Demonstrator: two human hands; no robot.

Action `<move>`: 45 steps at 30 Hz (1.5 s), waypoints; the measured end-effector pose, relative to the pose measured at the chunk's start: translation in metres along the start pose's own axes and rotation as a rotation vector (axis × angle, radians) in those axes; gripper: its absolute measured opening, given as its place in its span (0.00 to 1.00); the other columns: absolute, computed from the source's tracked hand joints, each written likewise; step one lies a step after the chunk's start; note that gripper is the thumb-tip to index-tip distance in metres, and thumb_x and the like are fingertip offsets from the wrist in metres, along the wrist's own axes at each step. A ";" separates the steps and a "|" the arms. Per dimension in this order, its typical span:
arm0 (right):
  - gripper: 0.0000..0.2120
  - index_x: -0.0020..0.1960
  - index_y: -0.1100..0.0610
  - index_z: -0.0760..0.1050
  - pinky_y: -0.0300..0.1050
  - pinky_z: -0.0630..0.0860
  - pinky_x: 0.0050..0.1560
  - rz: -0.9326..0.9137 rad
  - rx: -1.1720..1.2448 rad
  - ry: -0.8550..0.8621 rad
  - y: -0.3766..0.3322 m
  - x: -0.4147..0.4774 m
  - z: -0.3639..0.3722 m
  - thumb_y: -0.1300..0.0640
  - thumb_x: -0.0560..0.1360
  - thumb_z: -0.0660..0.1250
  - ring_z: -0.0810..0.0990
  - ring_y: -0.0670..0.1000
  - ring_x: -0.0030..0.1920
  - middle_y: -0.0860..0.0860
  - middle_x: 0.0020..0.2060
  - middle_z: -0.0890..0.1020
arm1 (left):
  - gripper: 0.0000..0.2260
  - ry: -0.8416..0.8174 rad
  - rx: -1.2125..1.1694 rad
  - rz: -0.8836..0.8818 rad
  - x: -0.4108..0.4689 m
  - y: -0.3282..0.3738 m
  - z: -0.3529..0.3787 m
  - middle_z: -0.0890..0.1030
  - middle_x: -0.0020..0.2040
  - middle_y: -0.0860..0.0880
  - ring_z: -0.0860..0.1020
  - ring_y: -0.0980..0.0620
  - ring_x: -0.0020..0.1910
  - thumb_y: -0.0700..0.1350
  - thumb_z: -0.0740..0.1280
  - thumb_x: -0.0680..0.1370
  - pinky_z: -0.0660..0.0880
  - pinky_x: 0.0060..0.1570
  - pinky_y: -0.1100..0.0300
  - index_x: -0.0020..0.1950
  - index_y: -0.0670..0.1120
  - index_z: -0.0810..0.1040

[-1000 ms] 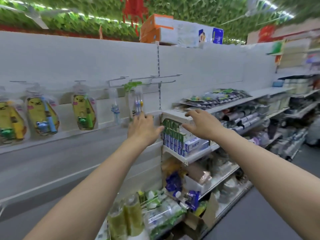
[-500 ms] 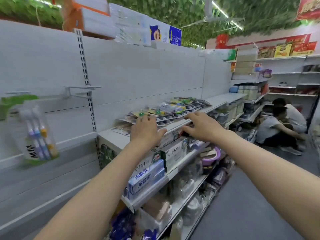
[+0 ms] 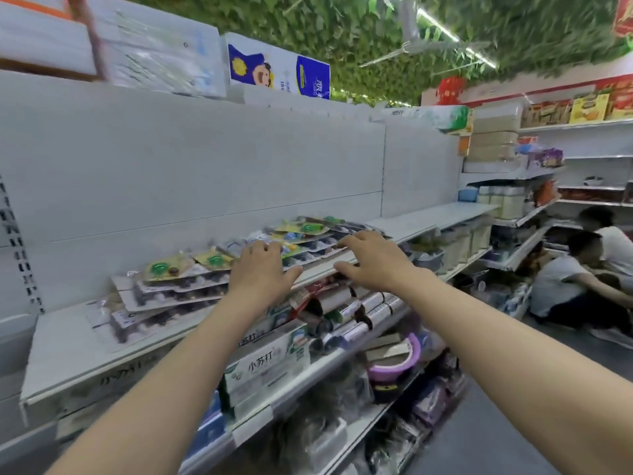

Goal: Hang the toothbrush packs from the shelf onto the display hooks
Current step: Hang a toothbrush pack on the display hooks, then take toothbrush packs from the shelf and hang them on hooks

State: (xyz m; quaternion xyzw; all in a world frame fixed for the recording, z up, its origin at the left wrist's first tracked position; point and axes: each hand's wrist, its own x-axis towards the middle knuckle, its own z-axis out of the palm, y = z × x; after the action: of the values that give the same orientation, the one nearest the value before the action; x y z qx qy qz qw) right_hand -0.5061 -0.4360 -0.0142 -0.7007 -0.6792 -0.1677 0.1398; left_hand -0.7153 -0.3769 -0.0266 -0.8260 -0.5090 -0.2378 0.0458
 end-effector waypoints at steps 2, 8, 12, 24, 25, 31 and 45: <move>0.27 0.74 0.50 0.67 0.55 0.71 0.66 -0.027 0.004 0.003 0.037 0.013 0.003 0.38 0.79 0.60 0.69 0.55 0.70 0.52 0.70 0.72 | 0.29 0.005 0.016 -0.025 0.021 0.029 0.013 0.72 0.68 0.43 0.70 0.41 0.68 0.64 0.61 0.78 0.71 0.64 0.46 0.71 0.45 0.69; 0.26 0.73 0.51 0.67 0.54 0.71 0.66 -0.062 0.126 0.029 0.138 0.059 0.029 0.39 0.79 0.60 0.69 0.55 0.69 0.53 0.69 0.73 | 0.29 -0.009 0.057 -0.082 0.093 0.093 0.054 0.70 0.70 0.42 0.66 0.40 0.70 0.64 0.59 0.79 0.71 0.63 0.44 0.72 0.44 0.66; 0.27 0.73 0.51 0.68 0.54 0.72 0.66 -0.069 0.182 0.024 0.194 0.098 0.058 0.39 0.79 0.61 0.69 0.55 0.69 0.53 0.68 0.73 | 0.29 0.000 0.092 -0.115 0.146 0.117 0.086 0.71 0.69 0.41 0.68 0.39 0.69 0.63 0.60 0.79 0.70 0.64 0.45 0.72 0.45 0.67; 0.25 0.71 0.49 0.70 0.52 0.72 0.63 -0.065 0.333 -0.026 0.305 0.239 0.136 0.38 0.79 0.60 0.72 0.53 0.67 0.51 0.69 0.72 | 0.33 0.125 0.167 -0.304 0.308 0.139 0.170 0.74 0.67 0.41 0.66 0.39 0.67 0.68 0.54 0.79 0.69 0.62 0.47 0.70 0.43 0.70; 0.25 0.71 0.49 0.70 0.52 0.72 0.63 -0.063 0.350 -0.039 0.312 0.249 0.144 0.37 0.79 0.59 0.72 0.53 0.67 0.51 0.69 0.72 | 0.33 0.122 0.186 -0.335 0.317 0.138 0.175 0.75 0.67 0.41 0.66 0.39 0.67 0.68 0.54 0.79 0.69 0.61 0.47 0.70 0.43 0.70; 0.27 0.70 0.50 0.71 0.50 0.71 0.62 -0.059 0.459 -0.131 0.336 0.299 0.186 0.35 0.79 0.59 0.73 0.53 0.67 0.51 0.69 0.73 | 0.38 0.040 0.301 -0.545 0.346 0.138 0.196 0.74 0.67 0.39 0.67 0.38 0.67 0.72 0.47 0.77 0.69 0.61 0.47 0.71 0.43 0.69; 0.42 0.72 0.50 0.68 0.54 0.73 0.62 -0.191 0.564 -0.280 0.348 0.349 0.234 0.23 0.69 0.58 0.73 0.55 0.66 0.51 0.67 0.75 | 0.34 0.187 0.300 -0.799 0.379 0.170 0.218 0.76 0.64 0.39 0.68 0.38 0.65 0.68 0.61 0.76 0.69 0.58 0.48 0.70 0.44 0.67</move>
State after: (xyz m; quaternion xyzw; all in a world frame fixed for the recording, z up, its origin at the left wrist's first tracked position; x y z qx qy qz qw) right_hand -0.1408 -0.0344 -0.0662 -0.5840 -0.7740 0.1127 0.2171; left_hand -0.3538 -0.0784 -0.0247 -0.5232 -0.8113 -0.2338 0.1156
